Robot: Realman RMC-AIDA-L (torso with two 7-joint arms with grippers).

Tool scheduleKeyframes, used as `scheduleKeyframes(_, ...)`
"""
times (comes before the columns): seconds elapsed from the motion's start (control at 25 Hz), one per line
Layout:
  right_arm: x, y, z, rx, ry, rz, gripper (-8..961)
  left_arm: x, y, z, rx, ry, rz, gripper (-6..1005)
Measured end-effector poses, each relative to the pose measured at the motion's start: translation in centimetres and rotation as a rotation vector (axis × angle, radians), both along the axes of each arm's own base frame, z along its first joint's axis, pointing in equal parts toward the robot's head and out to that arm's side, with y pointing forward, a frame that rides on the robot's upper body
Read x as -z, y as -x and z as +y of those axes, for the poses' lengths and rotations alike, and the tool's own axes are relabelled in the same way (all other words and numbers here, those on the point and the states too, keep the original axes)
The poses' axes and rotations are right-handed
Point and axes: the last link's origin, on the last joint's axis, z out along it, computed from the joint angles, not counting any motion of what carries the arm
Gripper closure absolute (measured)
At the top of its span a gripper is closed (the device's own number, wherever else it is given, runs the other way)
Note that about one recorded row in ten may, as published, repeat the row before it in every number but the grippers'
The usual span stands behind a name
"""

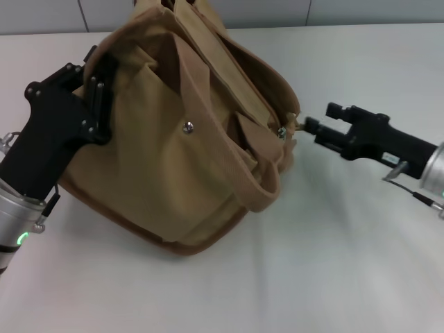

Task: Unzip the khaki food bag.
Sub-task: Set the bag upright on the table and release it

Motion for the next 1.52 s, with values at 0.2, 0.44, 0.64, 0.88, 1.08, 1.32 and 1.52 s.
scheduleKeyframes(0.2,1.2,1.4,0.5,-0.078,0.010,-0.046,357,0.2,0.0,0.2,-0.010,0.010,0.007,945)
scheduleKeyframes(0.44,2.3,2.6,0.9,-0.146,0.057,-0.095,269,0.5,0.0,0.4,-0.019,0.018,0.010,943)
scheduleKeyframes(0.64,3.0,3.3,1.3,-0.162,0.061,-0.107,285,0.6,-0.1,0.5,-0.019,0.022,0.012,942)
scheduleKeyframes(0.88,4.0,4.1,1.6,-0.188,0.055,-0.129,419,0.7,-0.3,0.6,-0.013,0.028,0.012,940)
scheduleKeyframes(1.08,4.0,4.1,1.6,-0.182,0.050,-0.118,533,0.8,-0.3,0.5,-0.014,0.031,0.008,938)
scheduleKeyframes(1.32,1.5,3.8,2.4,-0.086,-0.065,0.033,686,1.0,-0.1,0.3,-0.030,0.040,0.008,937)
scheduleKeyframes(1.52,-2.0,4.2,3.6,-0.028,-0.147,0.215,729,2.1,0.2,0.2,-0.085,0.116,-0.018,935)
